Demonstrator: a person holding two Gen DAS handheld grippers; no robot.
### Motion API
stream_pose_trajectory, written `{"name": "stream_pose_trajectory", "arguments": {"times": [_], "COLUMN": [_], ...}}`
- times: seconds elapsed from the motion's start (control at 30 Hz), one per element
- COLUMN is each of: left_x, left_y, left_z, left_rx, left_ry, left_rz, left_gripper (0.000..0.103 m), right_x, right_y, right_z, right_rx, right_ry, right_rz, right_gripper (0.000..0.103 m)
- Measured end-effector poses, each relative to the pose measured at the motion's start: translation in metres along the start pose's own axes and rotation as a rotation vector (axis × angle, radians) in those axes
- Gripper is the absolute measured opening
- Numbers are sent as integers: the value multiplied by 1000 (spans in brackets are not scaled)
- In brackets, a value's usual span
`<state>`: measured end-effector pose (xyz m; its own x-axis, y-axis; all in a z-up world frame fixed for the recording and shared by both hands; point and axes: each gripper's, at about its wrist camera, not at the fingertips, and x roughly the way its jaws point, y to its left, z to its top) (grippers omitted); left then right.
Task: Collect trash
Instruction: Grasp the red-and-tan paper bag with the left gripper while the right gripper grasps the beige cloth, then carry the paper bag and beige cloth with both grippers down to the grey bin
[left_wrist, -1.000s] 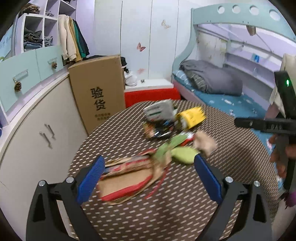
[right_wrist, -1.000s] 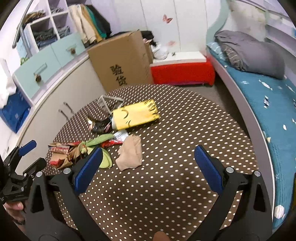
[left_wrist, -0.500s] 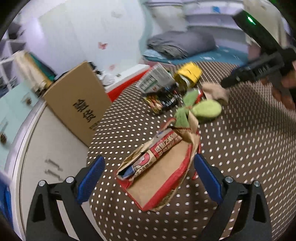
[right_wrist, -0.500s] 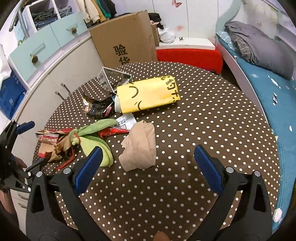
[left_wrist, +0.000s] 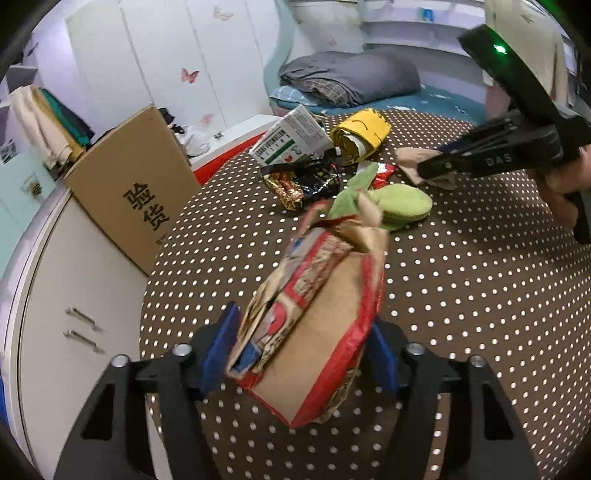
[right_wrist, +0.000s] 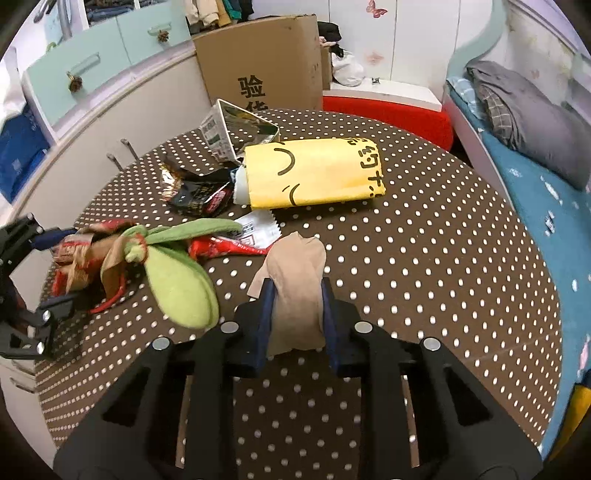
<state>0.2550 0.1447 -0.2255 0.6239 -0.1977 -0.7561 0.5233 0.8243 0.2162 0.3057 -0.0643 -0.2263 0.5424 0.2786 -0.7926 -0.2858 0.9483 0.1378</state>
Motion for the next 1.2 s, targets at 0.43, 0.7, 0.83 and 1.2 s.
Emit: {"name": "stream_pose_trajectory", "arguments": {"times": [0.43, 0.7, 0.83, 1.2], "left_x": [-55, -80, -79, -54], "left_y": [-1, -34, -61, -149], "left_z": [8, 60, 92, 177], "left_rx": [-232, -286, -301, -254], "left_ry": [-67, -164, -187, -202], "left_rz": [49, 3, -44, -162], "left_gripper": [54, 54, 54, 54], "right_x": [-62, -116, -140, -202], "right_y": [-54, -90, -114, -205], "right_z": [-16, -26, -35, -71], "right_rx": [97, 151, 185, 319], "right_ry": [-93, -190, -230, -326], "right_rz": [49, 43, 35, -61], "right_gripper": [24, 24, 24, 24]}}
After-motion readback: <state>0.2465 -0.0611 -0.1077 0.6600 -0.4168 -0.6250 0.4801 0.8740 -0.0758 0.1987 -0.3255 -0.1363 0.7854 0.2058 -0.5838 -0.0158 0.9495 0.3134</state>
